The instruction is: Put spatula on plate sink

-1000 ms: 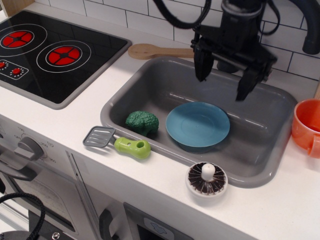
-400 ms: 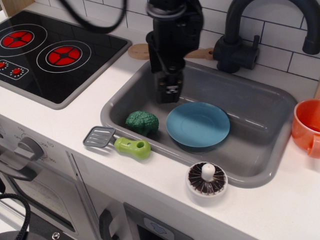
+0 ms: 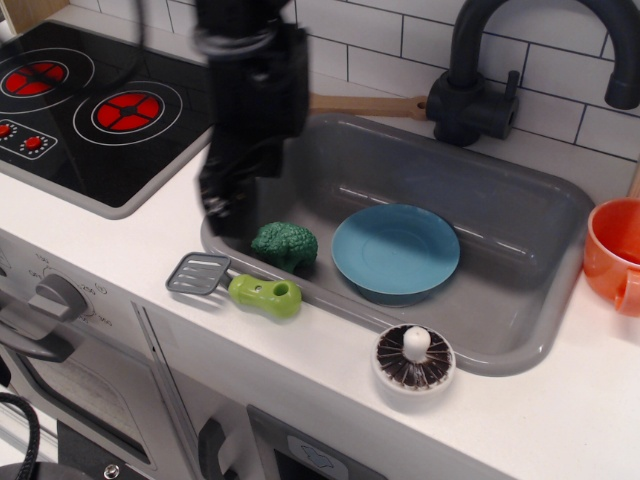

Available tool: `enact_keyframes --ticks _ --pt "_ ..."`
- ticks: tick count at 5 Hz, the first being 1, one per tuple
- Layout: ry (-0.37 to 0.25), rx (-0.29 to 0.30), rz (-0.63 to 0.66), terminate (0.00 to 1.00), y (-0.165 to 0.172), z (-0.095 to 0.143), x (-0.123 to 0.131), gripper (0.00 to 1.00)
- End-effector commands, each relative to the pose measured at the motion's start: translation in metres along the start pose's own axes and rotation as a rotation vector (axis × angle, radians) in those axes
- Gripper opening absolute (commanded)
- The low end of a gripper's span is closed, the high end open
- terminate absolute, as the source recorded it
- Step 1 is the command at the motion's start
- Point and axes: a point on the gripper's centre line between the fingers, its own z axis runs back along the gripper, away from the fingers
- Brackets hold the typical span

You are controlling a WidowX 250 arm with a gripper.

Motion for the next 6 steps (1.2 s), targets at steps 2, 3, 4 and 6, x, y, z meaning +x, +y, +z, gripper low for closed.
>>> enact_keyframes --ticks 2,3,4,6 --pt "-0.002 0.045 -0.146 0.00 -0.006 -0.011 0.007 1.00" --pt "0.008 0.042 -0.153 0.00 -0.019 -0.021 0.005 1.00" --pt "0.028 0.049 -0.166 0.00 -0.018 -0.029 0.010 1.00" --pt "0.046 0.054 -0.140 0.00 -0.017 -0.040 0.016 1.00"
